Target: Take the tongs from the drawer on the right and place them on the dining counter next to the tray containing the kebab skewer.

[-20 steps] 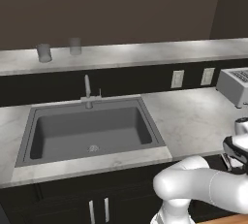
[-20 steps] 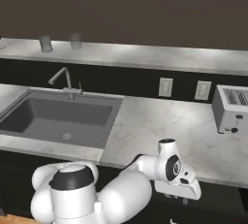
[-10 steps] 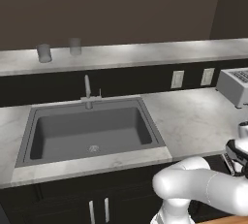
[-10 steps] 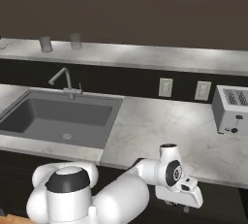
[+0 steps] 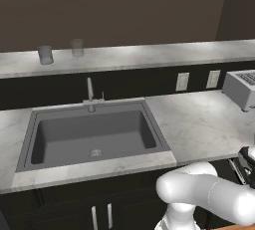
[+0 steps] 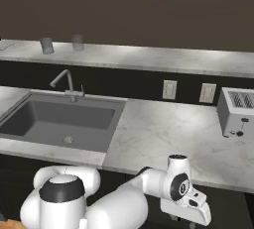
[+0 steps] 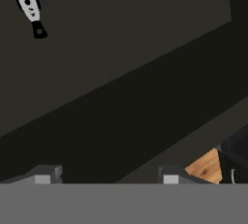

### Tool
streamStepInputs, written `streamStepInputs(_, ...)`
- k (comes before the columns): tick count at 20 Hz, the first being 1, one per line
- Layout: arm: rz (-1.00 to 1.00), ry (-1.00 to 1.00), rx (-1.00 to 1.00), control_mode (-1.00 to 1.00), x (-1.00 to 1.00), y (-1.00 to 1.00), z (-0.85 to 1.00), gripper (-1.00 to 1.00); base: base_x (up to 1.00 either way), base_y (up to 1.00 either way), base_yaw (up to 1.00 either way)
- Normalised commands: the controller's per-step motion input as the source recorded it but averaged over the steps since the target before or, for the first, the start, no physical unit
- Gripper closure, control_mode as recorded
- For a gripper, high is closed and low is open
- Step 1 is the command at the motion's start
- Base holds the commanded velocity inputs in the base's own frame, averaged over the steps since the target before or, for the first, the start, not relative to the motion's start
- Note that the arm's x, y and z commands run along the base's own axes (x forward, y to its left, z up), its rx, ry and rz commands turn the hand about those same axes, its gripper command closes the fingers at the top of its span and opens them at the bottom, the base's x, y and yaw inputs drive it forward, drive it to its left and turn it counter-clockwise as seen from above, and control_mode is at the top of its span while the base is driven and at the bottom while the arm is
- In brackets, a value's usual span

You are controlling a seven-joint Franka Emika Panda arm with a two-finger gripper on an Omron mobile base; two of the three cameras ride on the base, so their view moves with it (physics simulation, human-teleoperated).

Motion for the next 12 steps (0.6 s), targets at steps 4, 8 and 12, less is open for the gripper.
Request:
streamStepInputs(4, 0.00, 0.00, 0.14, -1.00, -0.84, -0.25, -0.62, -1.00, 0.00, 0.00, 0.00)
streamStepInputs(8, 0.00, 0.00, 0.13, -1.00, -0.80, -0.20, -0.64, -1.00, 0.00, 0.00, 0.00)
streamStepInputs(12, 0.00, 0.00, 0.11, -1.00, -0.81, -0.18, -0.67, -1.00, 0.00, 0.00, 0.00)
